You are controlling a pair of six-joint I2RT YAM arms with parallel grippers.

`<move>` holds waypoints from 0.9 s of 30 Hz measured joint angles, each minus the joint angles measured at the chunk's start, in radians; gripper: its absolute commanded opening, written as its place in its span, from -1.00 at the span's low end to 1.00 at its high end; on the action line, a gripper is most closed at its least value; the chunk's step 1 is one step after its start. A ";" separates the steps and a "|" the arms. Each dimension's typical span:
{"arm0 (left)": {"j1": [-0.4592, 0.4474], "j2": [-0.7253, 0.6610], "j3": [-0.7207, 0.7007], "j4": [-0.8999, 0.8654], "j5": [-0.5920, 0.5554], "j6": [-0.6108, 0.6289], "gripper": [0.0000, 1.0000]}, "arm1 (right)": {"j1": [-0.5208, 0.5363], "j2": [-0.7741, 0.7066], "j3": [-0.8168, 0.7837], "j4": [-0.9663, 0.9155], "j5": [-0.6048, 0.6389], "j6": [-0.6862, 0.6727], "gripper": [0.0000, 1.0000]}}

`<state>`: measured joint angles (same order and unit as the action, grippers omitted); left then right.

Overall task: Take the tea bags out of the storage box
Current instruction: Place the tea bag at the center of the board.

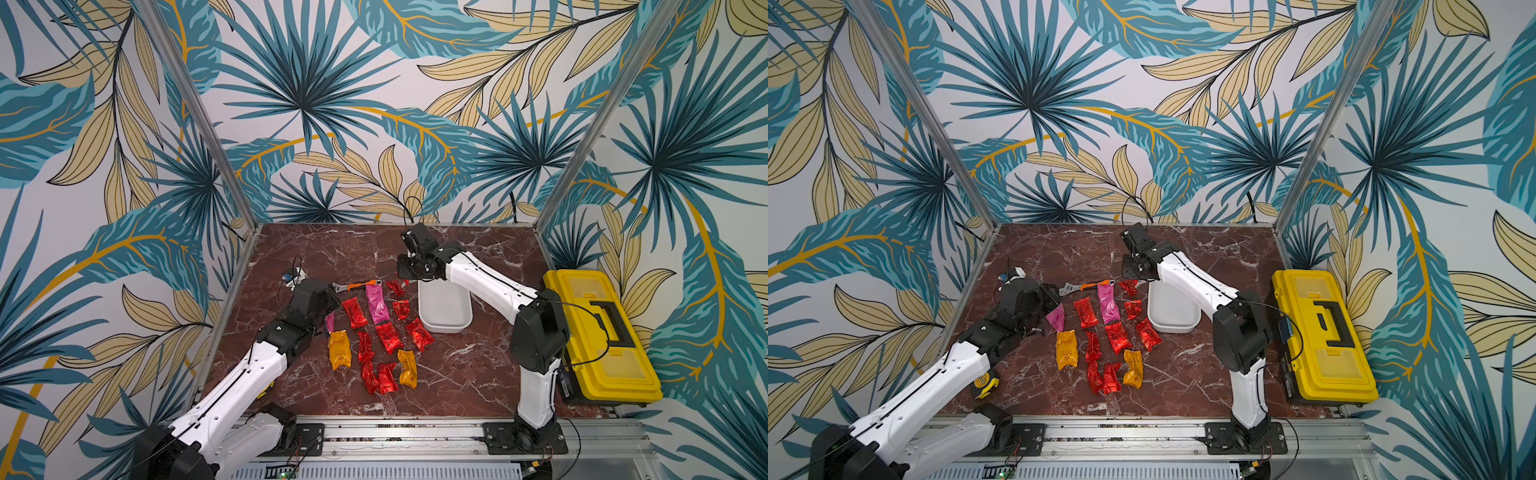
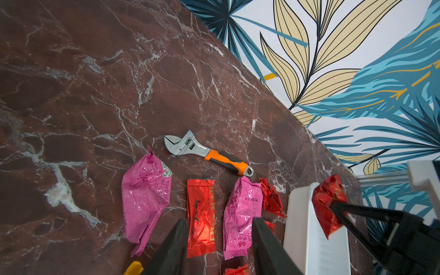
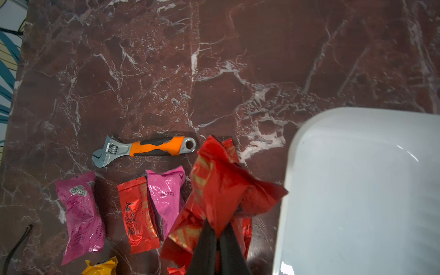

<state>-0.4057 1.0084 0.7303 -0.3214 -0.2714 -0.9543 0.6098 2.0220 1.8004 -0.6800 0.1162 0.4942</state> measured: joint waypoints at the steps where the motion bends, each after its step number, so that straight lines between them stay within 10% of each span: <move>1: 0.001 -0.003 0.000 -0.005 0.003 0.000 -0.03 | 0.003 0.033 0.032 -0.016 0.013 -0.019 -0.78; 11: 0.019 -0.016 -0.001 -0.031 0.010 0.000 -0.02 | -0.005 0.271 0.242 -0.131 0.124 -0.126 -0.61; 19: 0.058 -0.007 0.000 -0.038 0.014 0.007 -0.01 | -0.005 0.322 0.307 -0.163 0.123 -0.163 -0.08; 27: 0.107 0.028 0.001 -0.027 -0.063 0.084 0.66 | 0.002 -0.027 0.074 -0.096 0.142 -0.178 0.29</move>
<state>-0.2989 1.0363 0.7315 -0.3489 -0.3347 -0.8700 0.6117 1.9953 1.8744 -0.7761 0.2584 0.3161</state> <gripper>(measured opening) 0.771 0.606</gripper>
